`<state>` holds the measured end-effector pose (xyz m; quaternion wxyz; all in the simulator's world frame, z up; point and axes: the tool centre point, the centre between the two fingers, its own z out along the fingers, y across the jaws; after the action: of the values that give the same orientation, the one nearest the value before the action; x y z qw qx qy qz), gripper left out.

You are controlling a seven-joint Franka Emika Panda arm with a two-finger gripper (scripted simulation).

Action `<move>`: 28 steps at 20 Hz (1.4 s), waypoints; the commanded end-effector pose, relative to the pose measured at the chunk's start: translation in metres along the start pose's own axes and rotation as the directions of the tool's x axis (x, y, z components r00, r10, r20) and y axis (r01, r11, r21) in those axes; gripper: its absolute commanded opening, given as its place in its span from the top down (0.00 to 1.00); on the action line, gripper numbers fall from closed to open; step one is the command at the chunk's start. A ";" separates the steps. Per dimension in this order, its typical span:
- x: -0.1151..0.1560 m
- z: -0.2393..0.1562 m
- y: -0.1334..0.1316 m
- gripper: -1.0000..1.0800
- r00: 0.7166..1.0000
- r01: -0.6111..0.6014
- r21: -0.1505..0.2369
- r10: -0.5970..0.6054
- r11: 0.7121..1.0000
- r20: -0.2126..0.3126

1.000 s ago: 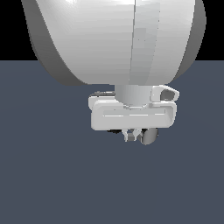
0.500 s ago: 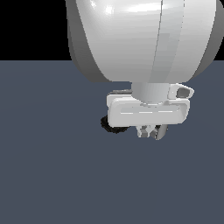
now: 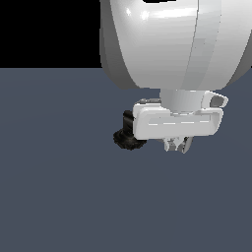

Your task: Turn on the faucet by rotating a designated handle.

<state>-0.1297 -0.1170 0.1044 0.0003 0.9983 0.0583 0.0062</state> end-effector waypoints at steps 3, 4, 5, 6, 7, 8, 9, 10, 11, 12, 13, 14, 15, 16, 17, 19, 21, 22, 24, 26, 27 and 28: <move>0.010 0.001 0.009 1.00 1.000 0.002 0.000 -0.002 1.000 0.001; 0.013 0.002 0.012 1.00 1.000 0.001 0.000 -0.001 1.000 0.002; 0.015 0.002 0.014 1.00 1.000 0.000 0.000 0.000 1.000 0.002; 0.018 0.002 0.017 1.00 1.000 -0.001 0.000 0.001 1.000 0.002; 0.020 0.002 0.020 1.00 1.000 -0.001 0.000 0.001 1.000 0.002; 0.023 0.002 0.023 1.00 1.000 -0.002 0.000 0.002 1.000 0.003; 0.025 0.002 0.025 1.00 1.000 -0.003 0.000 0.003 1.000 0.003; 0.028 0.002 0.028 1.00 1.000 -0.004 0.000 0.004 1.000 0.003; 0.030 0.002 0.031 1.00 1.000 -0.005 0.000 0.005 1.000 0.003; 0.033 0.003 0.034 1.00 1.000 -0.006 0.000 0.006 1.000 0.004; 0.035 0.003 0.037 1.00 1.000 -0.006 0.000 0.006 1.000 0.004; 0.038 0.003 0.039 1.00 1.000 -0.007 0.000 0.007 1.000 0.004; 0.040 0.003 0.042 1.00 1.000 -0.008 0.000 0.008 1.000 0.004; 0.043 0.003 0.045 1.00 1.000 -0.008 0.000 0.008 1.000 0.005; 0.045 0.003 0.047 1.00 1.000 -0.009 0.000 0.009 1.000 0.005; 0.050 0.003 0.053 1.00 1.000 -0.011 0.000 0.011 1.000 0.005; 0.055 0.004 0.058 1.00 1.000 -0.012 0.000 0.012 1.000 0.006; 0.057 0.004 0.061 1.00 1.000 -0.013 0.000 0.013 1.000 0.006; 0.062 0.004 0.066 1.00 1.000 -0.015 0.000 0.015 1.000 0.007; 0.066 0.004 0.072 1.00 1.000 -0.016 0.001 0.016 1.000 0.007; 0.069 0.004 0.074 1.00 1.000 -0.017 0.001 0.017 1.000 0.007; 0.071 0.004 0.077 1.00 1.000 -0.018 0.001 0.018 1.000 0.007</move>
<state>-0.0571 -0.1864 0.1045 0.0008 0.9990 0.0445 0.0033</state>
